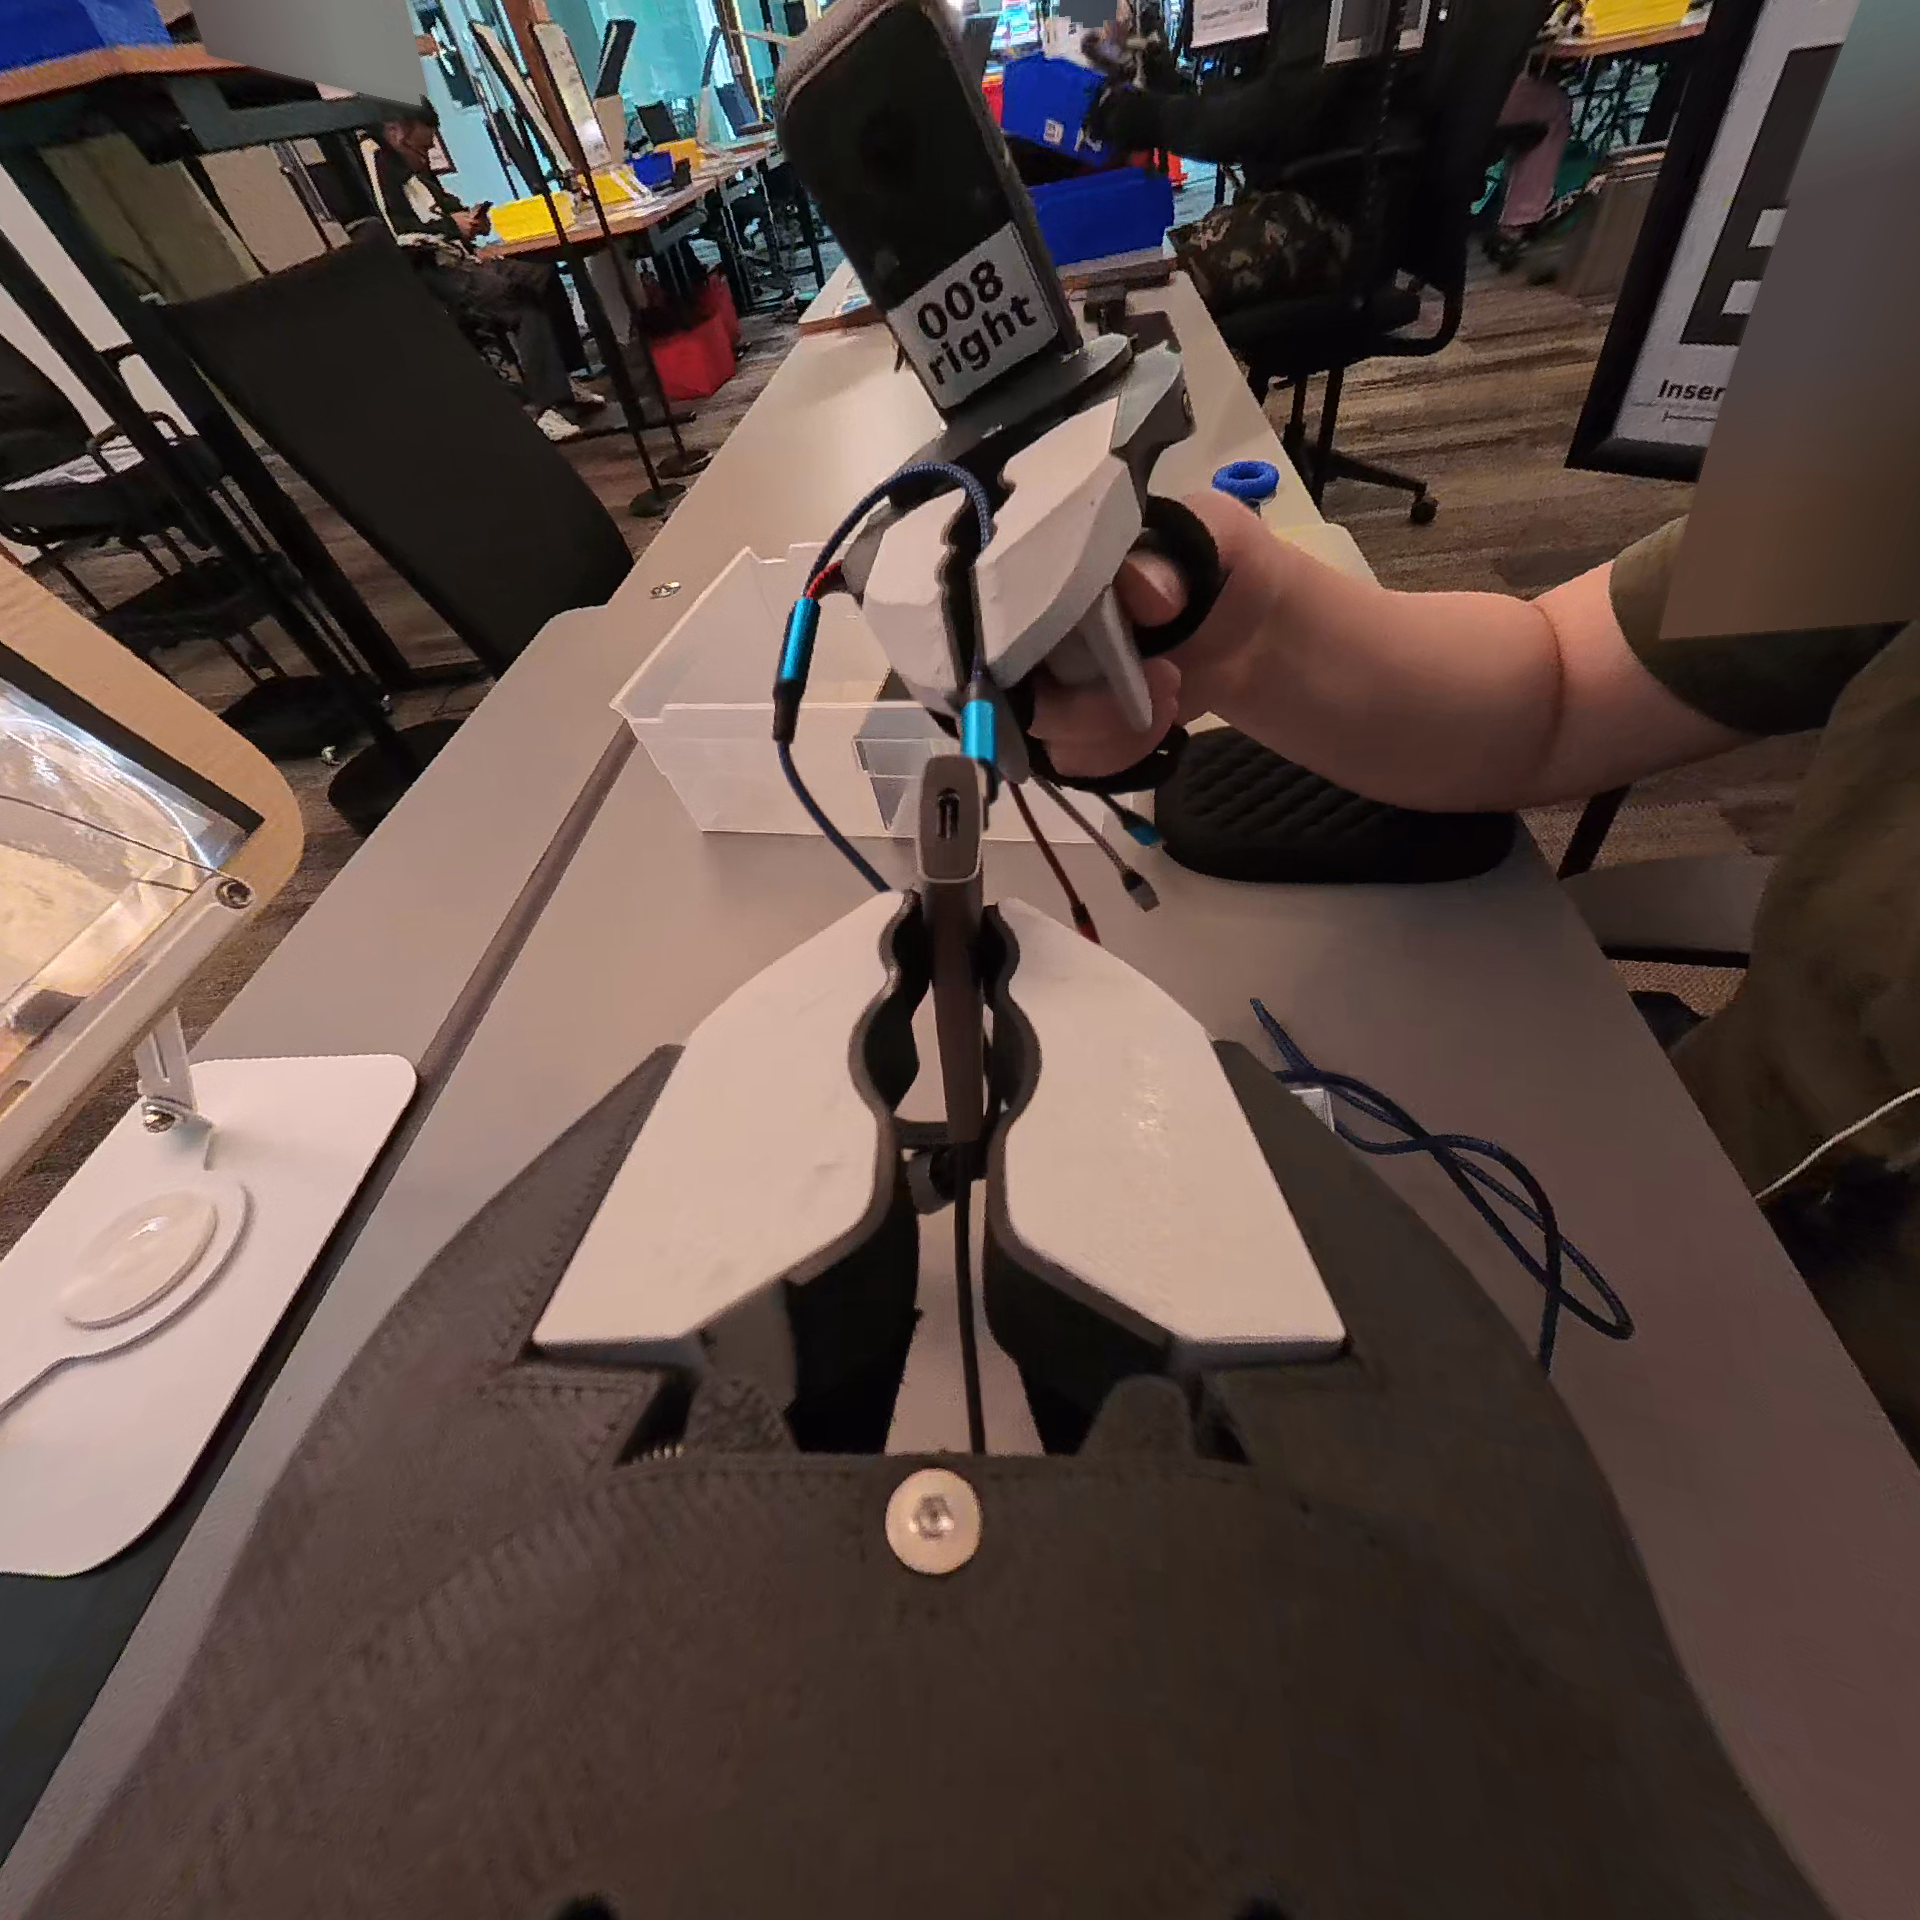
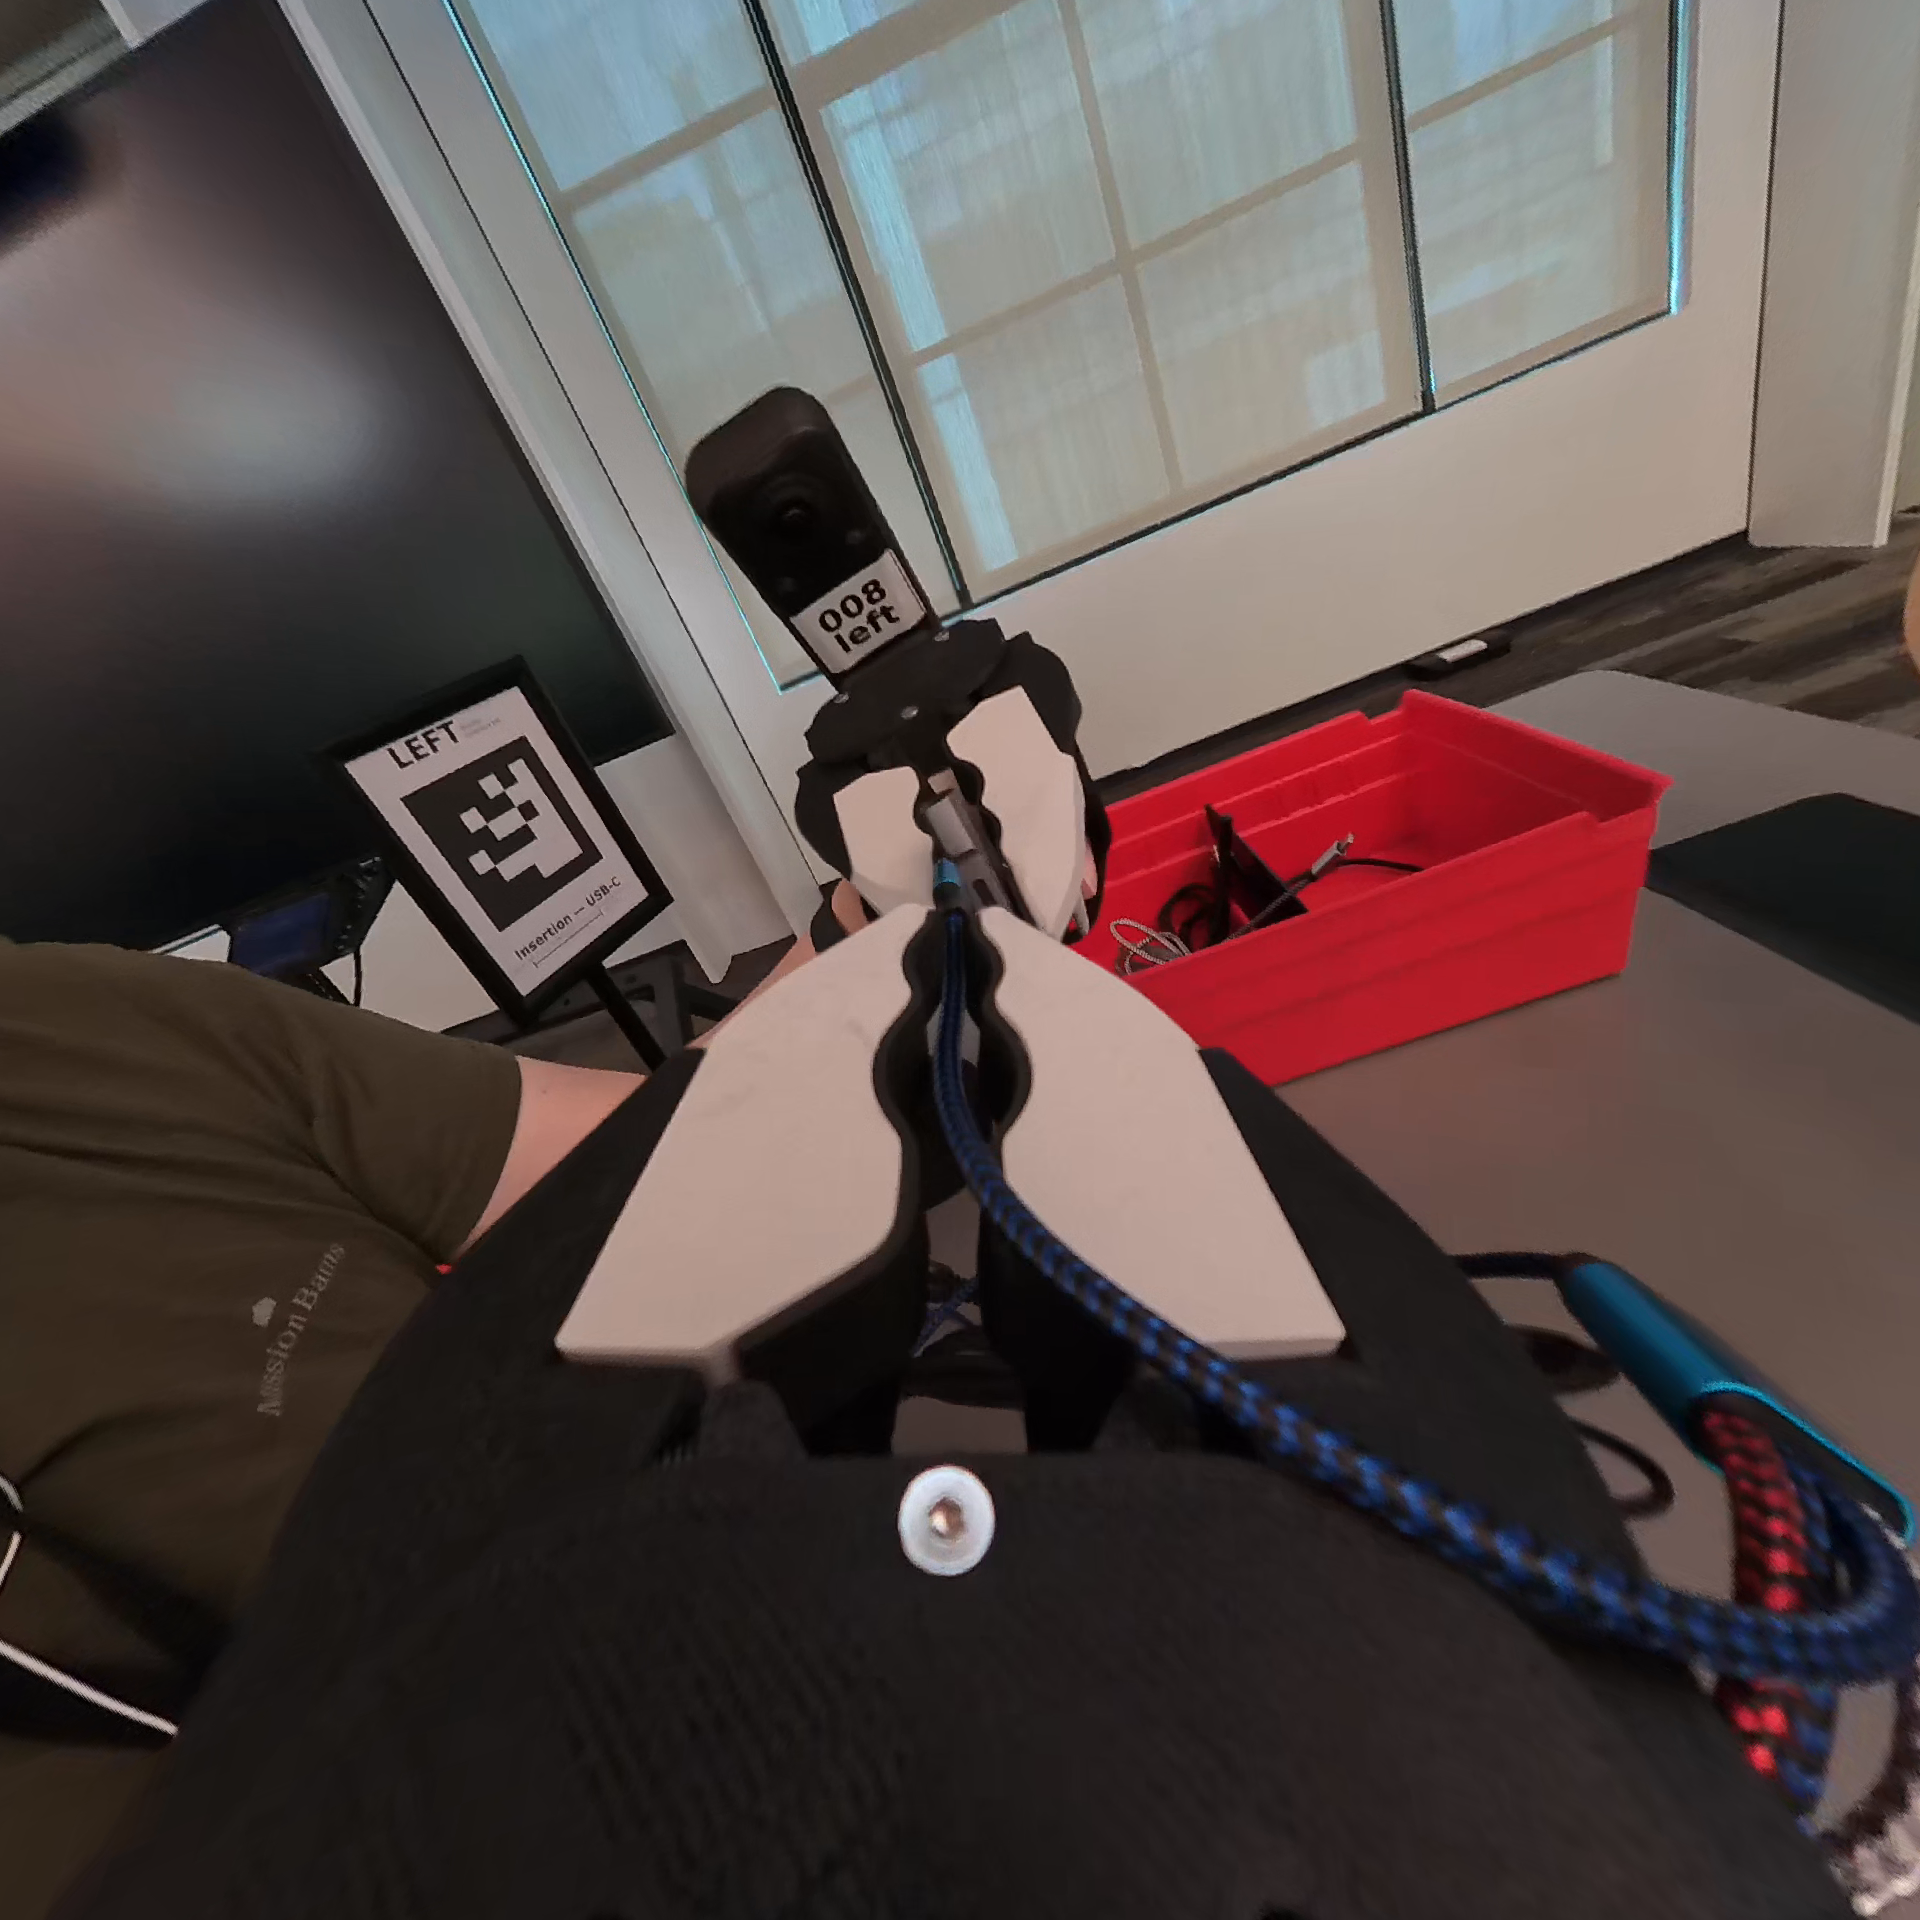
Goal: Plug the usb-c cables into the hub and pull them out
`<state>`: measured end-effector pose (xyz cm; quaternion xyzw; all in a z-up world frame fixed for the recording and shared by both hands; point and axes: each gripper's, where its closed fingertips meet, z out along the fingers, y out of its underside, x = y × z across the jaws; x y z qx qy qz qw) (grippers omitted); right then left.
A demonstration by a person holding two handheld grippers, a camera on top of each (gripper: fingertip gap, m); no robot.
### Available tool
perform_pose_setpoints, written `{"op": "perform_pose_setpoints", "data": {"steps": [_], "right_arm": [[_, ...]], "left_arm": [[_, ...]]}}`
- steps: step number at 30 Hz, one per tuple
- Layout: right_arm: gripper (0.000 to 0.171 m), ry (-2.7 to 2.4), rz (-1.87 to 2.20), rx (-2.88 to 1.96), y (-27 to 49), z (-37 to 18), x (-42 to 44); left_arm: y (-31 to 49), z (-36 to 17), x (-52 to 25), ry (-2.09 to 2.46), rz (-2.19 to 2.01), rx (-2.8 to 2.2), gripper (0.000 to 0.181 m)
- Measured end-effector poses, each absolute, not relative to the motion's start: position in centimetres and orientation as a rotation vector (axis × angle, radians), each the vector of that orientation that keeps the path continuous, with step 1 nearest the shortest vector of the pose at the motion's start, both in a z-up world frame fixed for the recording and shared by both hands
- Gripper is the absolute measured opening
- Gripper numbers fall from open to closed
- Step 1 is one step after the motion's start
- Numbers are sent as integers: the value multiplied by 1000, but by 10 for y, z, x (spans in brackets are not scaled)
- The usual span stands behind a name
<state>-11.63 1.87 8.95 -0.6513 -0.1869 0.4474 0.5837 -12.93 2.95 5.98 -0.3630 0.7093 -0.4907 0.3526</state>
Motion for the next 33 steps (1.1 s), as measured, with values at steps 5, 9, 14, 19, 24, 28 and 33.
{"op": "perform_pose_setpoints", "data": {"steps": [5, 9, 14, 19, 24, 28, 33], "right_arm": [[3, -425, 1048, -1529, 21, 87, -116], [3, -408, 1063, -1531, 22, 86, -114], [4, -399, 1099, -1531, 21, 86, -114], [4, -385, 1131, -1553, 23, 82, -115], [4, -370, 1170, -1581, 25, 76, -115], [3, -367, 1223, -1596, 24, 73, -116], [3, -398, 1145, -1671, 26, 62, -117]], "left_arm": [[30, 61, -129, 1827, -1275, -936, 8], [28, 62, -129, 1828, -1278, -929, 9], [26, 64, -129, 1821, -1284, -928, 8], [28, 66, -129, 1801, -1301, -925, 8], [28, 61, -129, 1831, -1265, -926, 9], [25, 58, -130, 1858, -1266, -934, 9], [29, 45, -130, 1920, -1172, -996, 8]]}}
